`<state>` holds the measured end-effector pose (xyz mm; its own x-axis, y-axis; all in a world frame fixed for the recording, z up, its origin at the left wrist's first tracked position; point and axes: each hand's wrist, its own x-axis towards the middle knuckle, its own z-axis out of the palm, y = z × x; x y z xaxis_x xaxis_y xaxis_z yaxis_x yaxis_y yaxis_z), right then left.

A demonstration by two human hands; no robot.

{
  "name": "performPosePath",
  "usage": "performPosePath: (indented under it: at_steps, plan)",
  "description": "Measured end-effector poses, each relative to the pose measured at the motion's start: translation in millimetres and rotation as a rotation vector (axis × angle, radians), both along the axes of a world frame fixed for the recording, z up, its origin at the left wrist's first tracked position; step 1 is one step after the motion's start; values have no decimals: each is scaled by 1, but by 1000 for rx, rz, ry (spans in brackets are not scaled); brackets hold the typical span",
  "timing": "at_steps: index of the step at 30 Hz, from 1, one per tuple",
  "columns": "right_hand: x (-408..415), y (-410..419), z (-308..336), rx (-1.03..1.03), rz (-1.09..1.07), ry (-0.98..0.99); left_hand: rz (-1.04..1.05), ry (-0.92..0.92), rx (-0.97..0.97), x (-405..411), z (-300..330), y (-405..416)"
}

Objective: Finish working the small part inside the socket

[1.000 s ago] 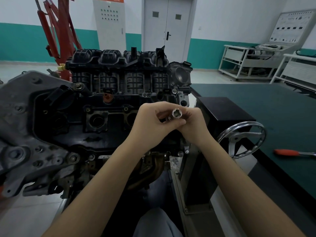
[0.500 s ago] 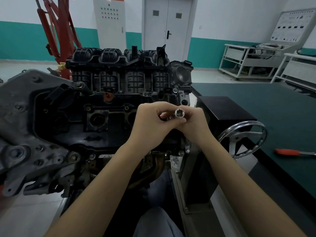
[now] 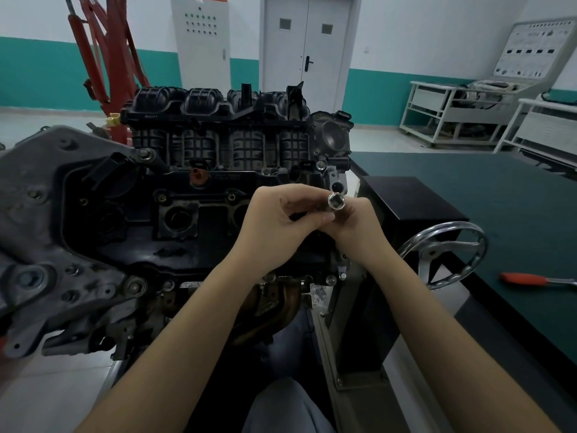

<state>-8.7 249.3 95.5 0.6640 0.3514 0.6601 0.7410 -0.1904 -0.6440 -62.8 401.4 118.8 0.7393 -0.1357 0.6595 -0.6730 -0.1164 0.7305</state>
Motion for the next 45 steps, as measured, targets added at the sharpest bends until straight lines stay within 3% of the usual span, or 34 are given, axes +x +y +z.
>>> performPosePath:
  at_steps: [6,12,17,23,29,34,40,45]
  plan:
    - [5,0,-4,76,-24,-9,81,-29,42,0,0,-2]
    - [4,1,-5,25,-22,-29,23,-3,84,0,-2,0]
    - [8,1,-7,48,-54,-21,172,-46,86,-1,0,-5]
    - [7,-2,-8,28,3,-12,1,43,40,-1,1,-1]
    - [7,0,-9,50,-30,-1,109,0,55,0,-1,-5]
    - [5,0,-6,-2,-44,2,-82,39,49,2,-2,0]
    - [4,-3,-4,34,-6,29,51,-12,68,3,-4,-1]
    - [6,-2,-6,-42,-53,-59,-88,31,15,2,-3,-1]
